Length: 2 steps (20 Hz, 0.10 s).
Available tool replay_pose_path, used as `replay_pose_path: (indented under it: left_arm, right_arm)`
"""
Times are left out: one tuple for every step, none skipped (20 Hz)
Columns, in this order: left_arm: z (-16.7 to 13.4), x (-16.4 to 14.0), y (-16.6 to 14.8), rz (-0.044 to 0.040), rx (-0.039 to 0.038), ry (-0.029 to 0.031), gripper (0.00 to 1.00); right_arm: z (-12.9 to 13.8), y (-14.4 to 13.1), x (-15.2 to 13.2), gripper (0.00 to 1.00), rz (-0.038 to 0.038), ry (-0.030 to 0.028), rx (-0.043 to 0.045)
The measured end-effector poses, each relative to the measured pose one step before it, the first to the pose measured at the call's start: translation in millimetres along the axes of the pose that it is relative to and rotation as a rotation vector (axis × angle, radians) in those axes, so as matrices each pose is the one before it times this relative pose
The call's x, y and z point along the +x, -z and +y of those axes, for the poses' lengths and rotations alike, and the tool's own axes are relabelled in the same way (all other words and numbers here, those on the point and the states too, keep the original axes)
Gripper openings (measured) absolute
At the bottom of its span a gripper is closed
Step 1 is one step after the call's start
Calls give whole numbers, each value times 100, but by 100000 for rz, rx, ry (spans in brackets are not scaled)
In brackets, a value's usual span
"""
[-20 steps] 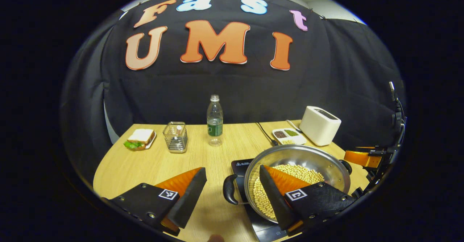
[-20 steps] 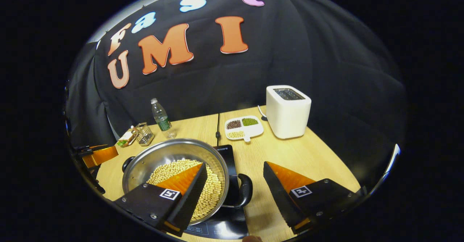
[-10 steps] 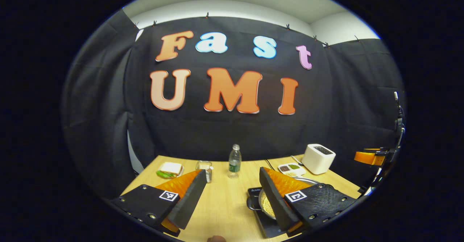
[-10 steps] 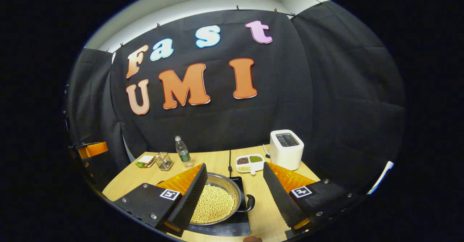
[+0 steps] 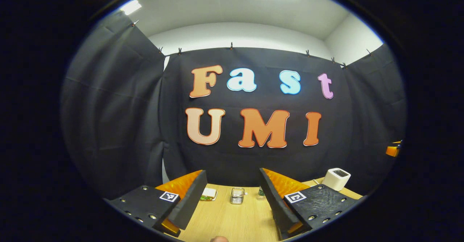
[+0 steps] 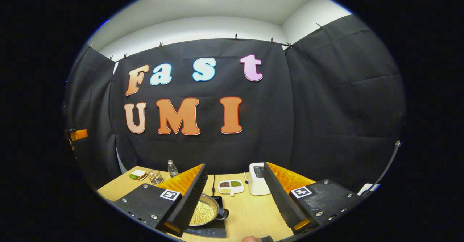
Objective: First push the handle of the pot to place it horizontally, then grasp the pot with both hands and set it on the induction cooktop.
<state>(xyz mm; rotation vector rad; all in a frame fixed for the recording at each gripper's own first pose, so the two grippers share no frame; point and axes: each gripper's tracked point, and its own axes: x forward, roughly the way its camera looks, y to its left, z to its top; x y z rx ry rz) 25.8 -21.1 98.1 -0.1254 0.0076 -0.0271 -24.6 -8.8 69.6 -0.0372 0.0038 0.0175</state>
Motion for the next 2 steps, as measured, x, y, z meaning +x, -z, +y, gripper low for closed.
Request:
replay_pose_path:
  left_arm:
    - [95,-523,-1043,-2378,-251,421,90]
    - [-74,-439,-593,-1375,484,-65,90]
  right_arm:
    - [-437,-392,-277,100,-1236,920,-591]
    - [-387,-482,-320,95,-1256,962,-378]
